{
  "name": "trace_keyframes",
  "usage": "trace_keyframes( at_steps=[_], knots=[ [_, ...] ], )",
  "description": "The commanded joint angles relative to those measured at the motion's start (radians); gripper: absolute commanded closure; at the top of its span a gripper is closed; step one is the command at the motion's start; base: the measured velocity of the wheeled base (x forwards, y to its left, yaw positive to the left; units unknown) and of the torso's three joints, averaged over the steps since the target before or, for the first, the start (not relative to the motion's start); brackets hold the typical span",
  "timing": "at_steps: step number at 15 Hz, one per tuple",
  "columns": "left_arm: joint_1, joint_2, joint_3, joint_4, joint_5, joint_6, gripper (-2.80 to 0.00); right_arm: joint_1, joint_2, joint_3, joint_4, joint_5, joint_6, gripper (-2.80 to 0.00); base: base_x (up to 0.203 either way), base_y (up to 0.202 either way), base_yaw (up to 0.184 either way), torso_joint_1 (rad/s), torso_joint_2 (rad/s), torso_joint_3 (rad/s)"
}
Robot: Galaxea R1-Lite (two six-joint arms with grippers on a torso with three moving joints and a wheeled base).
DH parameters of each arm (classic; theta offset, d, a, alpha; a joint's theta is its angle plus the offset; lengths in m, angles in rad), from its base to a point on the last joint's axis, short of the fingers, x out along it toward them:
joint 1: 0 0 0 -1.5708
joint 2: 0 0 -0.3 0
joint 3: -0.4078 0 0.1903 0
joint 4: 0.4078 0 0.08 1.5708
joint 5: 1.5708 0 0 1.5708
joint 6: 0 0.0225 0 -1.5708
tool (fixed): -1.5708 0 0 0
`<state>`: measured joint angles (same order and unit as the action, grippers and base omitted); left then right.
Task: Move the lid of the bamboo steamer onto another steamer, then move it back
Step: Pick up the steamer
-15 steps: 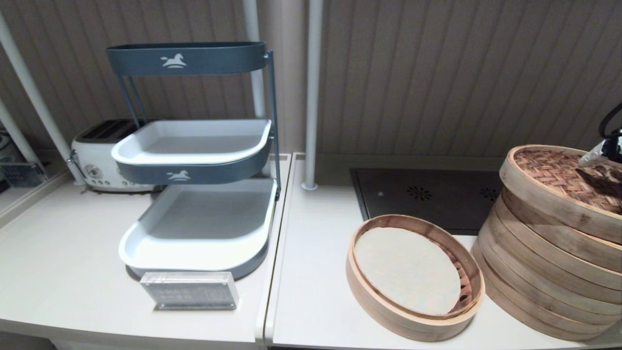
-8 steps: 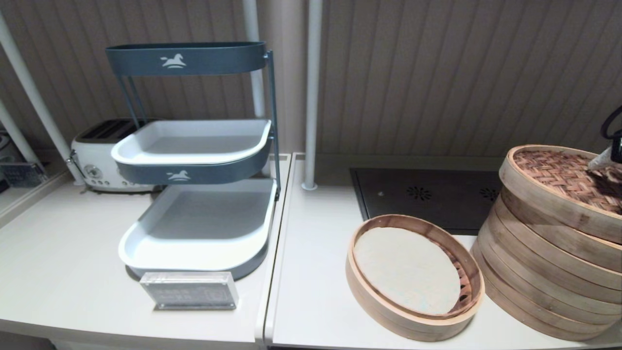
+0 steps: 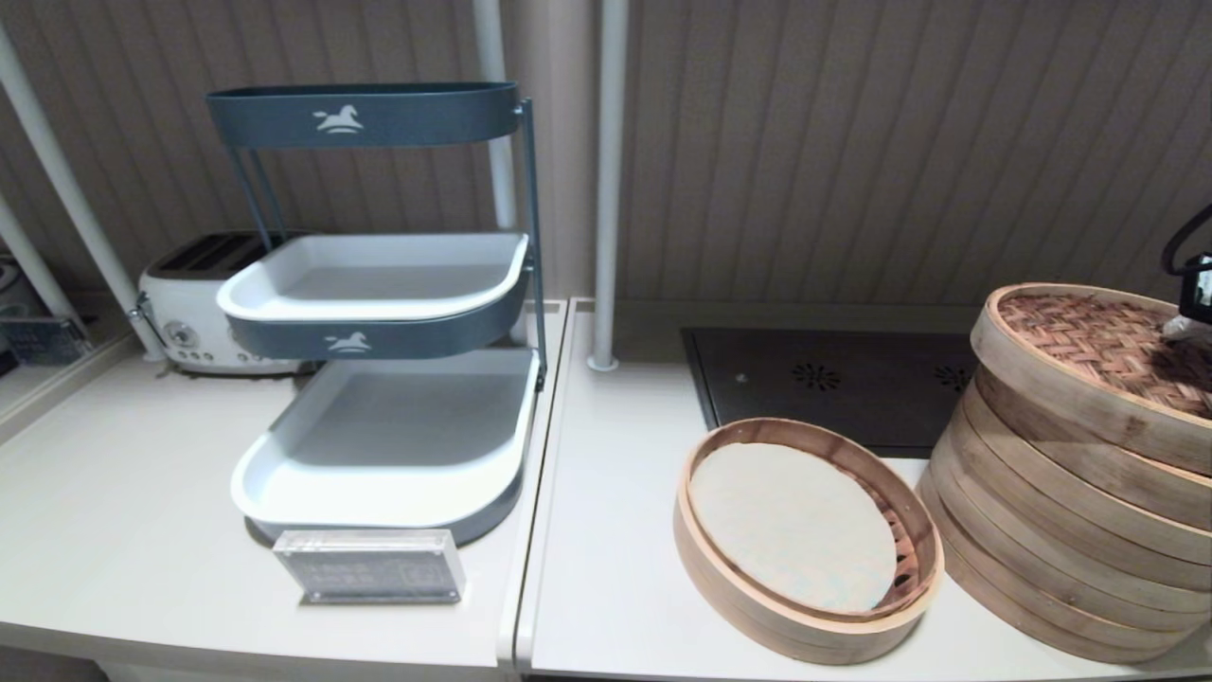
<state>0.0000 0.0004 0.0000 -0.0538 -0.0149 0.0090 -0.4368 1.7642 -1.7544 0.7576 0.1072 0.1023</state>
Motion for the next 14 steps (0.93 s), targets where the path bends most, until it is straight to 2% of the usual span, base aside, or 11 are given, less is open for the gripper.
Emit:
trace_keyframes(
  at_steps=[1, 14],
  knots=[
    [0.000, 0.000, 0.028, -0.001, 0.000, 0.000, 0.00, 0.002, -0.003, 0.016, -0.013, 0.001, 0.000, 0.00, 0.000, 0.000, 0.000, 0.000, 0.00, 0.000],
    [0.000, 0.000, 0.028, -0.001, 0.000, 0.000, 0.00, 0.004, -0.048, -0.020, -0.049, 0.002, 0.008, 0.00, 0.000, 0.000, 0.000, 0.000, 0.00, 0.000]
  ],
)
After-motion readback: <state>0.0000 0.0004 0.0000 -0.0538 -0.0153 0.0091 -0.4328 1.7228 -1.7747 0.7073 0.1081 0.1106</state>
